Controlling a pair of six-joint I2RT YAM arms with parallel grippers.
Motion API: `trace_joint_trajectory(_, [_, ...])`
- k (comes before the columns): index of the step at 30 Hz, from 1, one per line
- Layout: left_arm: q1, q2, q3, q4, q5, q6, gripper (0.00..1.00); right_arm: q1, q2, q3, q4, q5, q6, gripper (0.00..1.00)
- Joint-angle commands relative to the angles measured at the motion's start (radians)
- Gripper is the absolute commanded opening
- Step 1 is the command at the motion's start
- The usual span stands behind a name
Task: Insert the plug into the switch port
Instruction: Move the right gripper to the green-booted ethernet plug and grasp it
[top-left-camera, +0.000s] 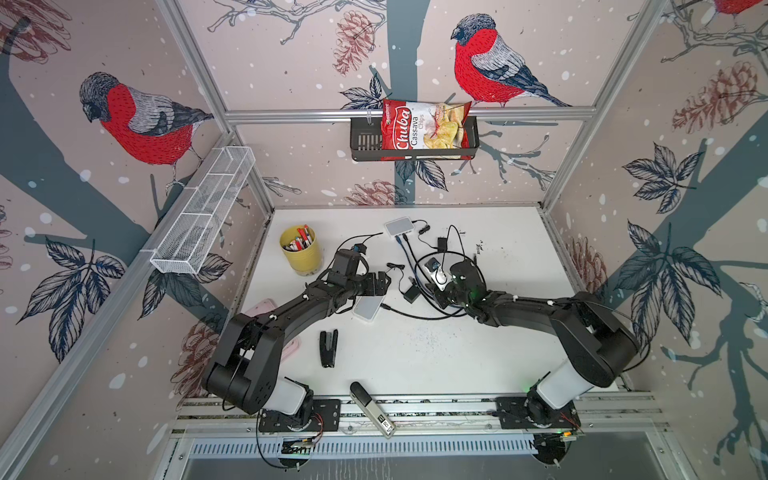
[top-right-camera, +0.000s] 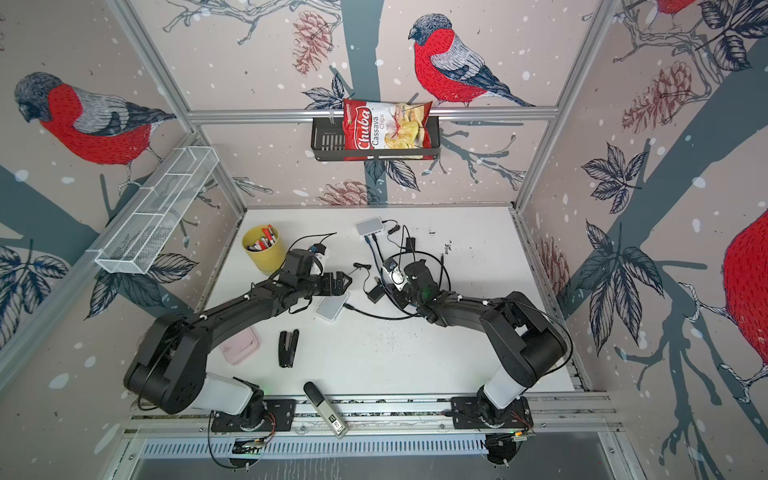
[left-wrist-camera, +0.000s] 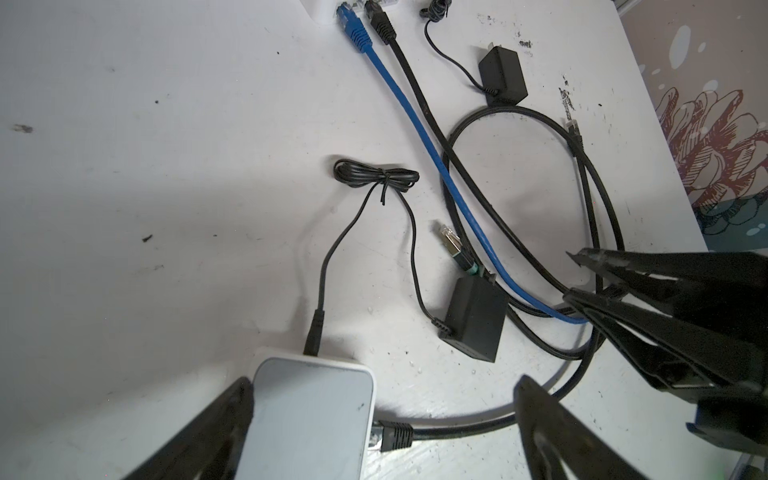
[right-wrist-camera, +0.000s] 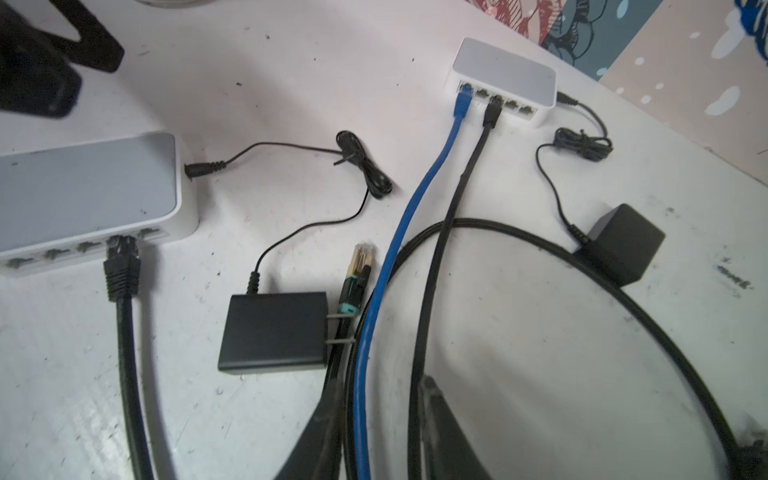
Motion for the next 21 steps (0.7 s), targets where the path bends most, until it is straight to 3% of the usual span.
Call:
trace_joint_trajectory(1, [0.0,0.003,-0.002,0.031,0.019,0.016,0.96,0.008,-0.017,-0.026,-0.018,-0.042,0.029,0.31])
trace_joint_trajectory(21, [0.001,-0.011,-0.025,0.078,0.049,0.009,0.96,0.034,0.096,-0.045,0.011,-0.026,0.093,0.27])
